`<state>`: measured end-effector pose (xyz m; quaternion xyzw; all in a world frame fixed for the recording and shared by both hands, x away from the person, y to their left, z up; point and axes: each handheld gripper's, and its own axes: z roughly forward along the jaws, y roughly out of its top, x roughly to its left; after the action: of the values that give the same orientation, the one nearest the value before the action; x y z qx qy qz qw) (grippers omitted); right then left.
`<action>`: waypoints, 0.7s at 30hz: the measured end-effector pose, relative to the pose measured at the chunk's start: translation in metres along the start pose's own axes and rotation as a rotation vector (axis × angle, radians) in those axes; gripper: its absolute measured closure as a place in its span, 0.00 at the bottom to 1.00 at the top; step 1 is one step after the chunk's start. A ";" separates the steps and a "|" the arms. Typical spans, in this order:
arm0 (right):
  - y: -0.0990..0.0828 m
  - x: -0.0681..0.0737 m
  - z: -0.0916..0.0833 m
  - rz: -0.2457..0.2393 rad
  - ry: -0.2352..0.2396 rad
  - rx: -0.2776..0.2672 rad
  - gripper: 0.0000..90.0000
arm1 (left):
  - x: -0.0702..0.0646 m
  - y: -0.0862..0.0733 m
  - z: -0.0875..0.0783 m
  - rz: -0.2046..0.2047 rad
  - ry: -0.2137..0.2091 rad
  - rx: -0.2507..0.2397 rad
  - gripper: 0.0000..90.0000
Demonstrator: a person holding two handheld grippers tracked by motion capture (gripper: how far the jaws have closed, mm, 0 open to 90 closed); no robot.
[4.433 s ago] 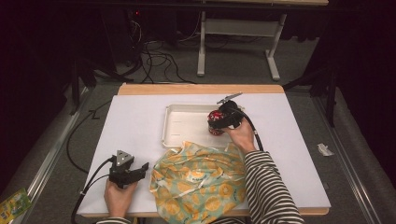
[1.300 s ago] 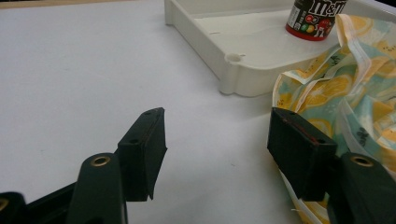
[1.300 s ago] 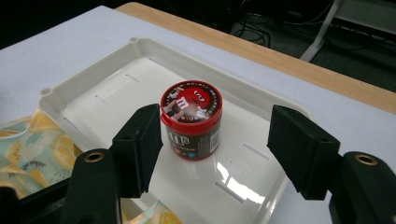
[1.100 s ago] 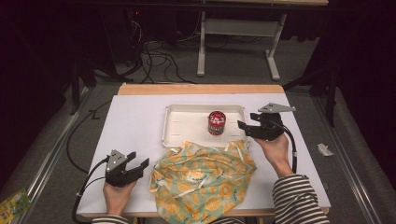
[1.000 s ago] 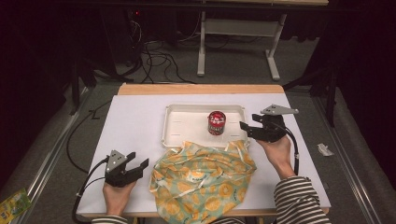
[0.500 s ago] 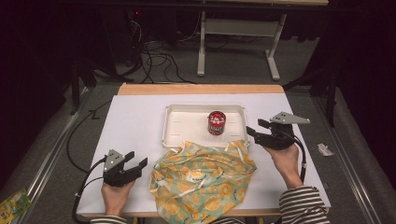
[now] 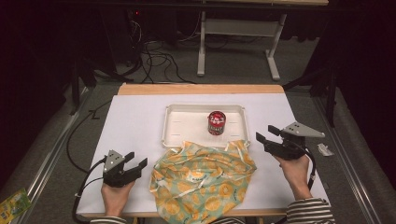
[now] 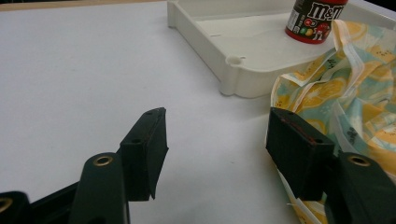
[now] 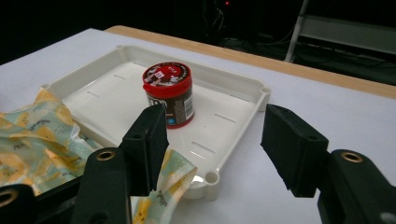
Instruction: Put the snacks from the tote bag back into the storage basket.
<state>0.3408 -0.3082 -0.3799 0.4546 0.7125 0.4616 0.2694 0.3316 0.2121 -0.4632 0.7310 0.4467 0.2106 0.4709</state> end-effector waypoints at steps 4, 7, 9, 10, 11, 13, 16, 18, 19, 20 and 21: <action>-0.009 -0.002 -0.006 0.006 -0.013 -0.015 0.47 | -0.001 0.000 0.000 -0.002 -0.002 -0.004 0.43; -0.014 -0.003 -0.009 0.011 -0.014 -0.014 0.47 | -0.001 0.000 -0.001 -0.002 0.000 -0.007 0.43; -0.018 -0.003 -0.011 0.015 -0.017 -0.012 0.47 | -0.001 0.000 -0.002 -0.003 -0.002 -0.008 0.43; -0.020 -0.002 -0.011 0.024 -0.016 -0.008 0.47 | -0.001 0.000 -0.002 -0.005 -0.003 -0.009 0.43; -0.021 -0.003 -0.011 0.020 -0.017 -0.008 0.47 | -0.001 0.000 -0.002 -0.005 -0.003 -0.009 0.43; -0.025 -0.003 -0.012 0.035 -0.017 -0.003 0.47 | -0.001 0.001 -0.002 -0.007 -0.004 -0.013 0.43; -0.030 -0.005 -0.012 0.050 -0.017 0.001 0.47 | 0.000 0.001 -0.003 -0.008 -0.002 -0.016 0.43; -0.035 -0.006 -0.013 0.061 -0.017 0.002 0.47 | 0.000 0.001 -0.003 -0.009 -0.002 -0.017 0.43; -0.036 -0.007 -0.013 0.064 -0.017 0.002 0.47 | 0.000 0.001 -0.003 -0.009 -0.002 -0.017 0.43; -0.038 -0.007 -0.013 0.069 -0.017 0.005 0.47 | 0.000 0.001 -0.003 -0.009 -0.003 -0.017 0.43; -0.039 -0.008 -0.014 0.075 -0.018 0.003 0.47 | -0.001 0.001 -0.003 -0.010 -0.004 -0.017 0.43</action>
<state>0.3175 -0.3272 -0.4096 0.4853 0.6933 0.4662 0.2577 0.3295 0.2130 -0.4611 0.7252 0.4475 0.2109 0.4789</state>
